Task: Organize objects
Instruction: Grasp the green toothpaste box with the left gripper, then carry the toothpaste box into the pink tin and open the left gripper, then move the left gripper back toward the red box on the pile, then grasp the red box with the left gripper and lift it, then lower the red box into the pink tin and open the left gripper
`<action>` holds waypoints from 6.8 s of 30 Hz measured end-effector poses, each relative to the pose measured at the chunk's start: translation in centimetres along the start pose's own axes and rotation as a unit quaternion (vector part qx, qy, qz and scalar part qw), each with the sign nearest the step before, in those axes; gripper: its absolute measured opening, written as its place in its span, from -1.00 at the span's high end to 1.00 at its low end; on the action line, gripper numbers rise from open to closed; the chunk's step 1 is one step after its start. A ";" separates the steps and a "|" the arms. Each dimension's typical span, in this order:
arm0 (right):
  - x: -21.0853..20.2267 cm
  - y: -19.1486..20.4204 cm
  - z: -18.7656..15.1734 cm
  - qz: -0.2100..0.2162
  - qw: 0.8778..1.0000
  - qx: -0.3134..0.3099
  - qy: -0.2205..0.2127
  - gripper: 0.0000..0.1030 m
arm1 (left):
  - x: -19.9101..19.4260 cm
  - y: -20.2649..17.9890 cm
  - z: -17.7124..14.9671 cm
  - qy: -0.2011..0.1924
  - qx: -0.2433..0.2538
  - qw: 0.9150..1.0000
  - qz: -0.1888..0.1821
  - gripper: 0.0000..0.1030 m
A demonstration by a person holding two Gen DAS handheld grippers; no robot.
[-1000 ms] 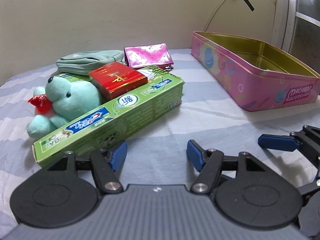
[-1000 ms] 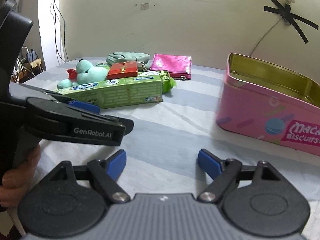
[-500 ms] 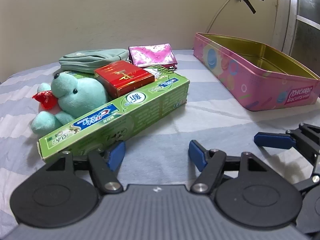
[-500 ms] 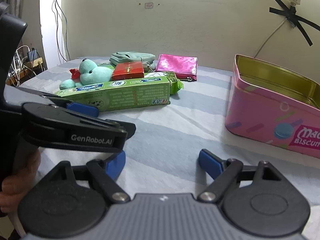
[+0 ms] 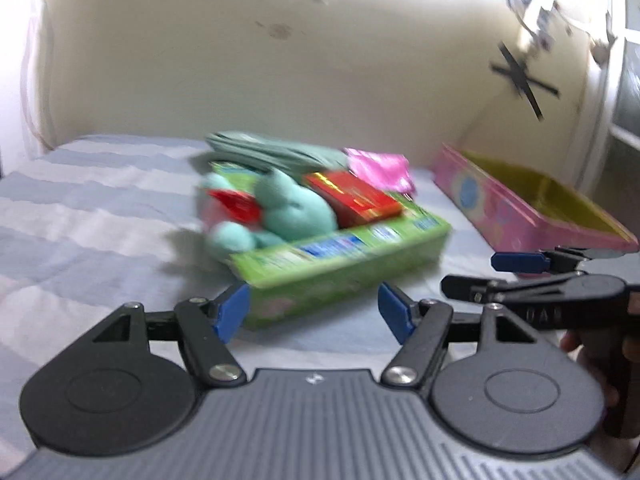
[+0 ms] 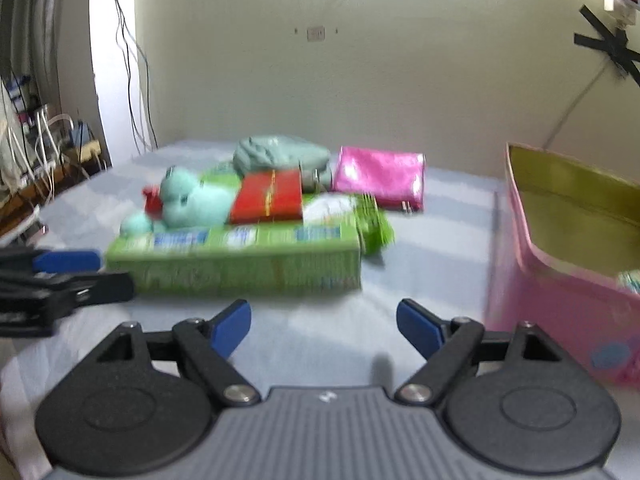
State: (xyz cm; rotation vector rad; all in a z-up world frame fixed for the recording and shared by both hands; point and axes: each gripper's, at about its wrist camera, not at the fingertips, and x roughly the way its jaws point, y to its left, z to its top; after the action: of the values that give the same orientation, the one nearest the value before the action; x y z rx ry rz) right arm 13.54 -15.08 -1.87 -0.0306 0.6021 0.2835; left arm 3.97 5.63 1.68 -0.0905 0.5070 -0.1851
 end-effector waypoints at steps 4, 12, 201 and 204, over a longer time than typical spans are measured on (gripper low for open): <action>2.0 -0.5 1.4 0.012 1.000 -0.004 -0.006 -0.62 | 1.1 2.3 1.2 0.005 -0.033 0.999 0.011 -0.48; 4.7 -0.5 1.5 0.066 0.997 -0.026 0.007 -0.67 | 5.4 2.5 1.6 0.053 -0.070 0.996 -0.033 -0.47; -13.1 -15.9 -1.0 -0.080 0.992 0.027 -0.091 -0.11 | 12.1 -23.9 11.1 0.052 0.156 0.942 -0.291 0.06; -10.7 -18.6 0.9 -0.081 0.993 0.032 -0.077 -0.11 | 14.8 -24.9 12.1 0.050 0.150 0.948 -0.277 0.06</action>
State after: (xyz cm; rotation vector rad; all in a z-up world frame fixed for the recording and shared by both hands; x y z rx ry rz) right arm 10.65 -35.55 3.92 0.0042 0.4512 0.1067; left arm 18.71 -21.21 8.47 0.0783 0.5401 -0.8193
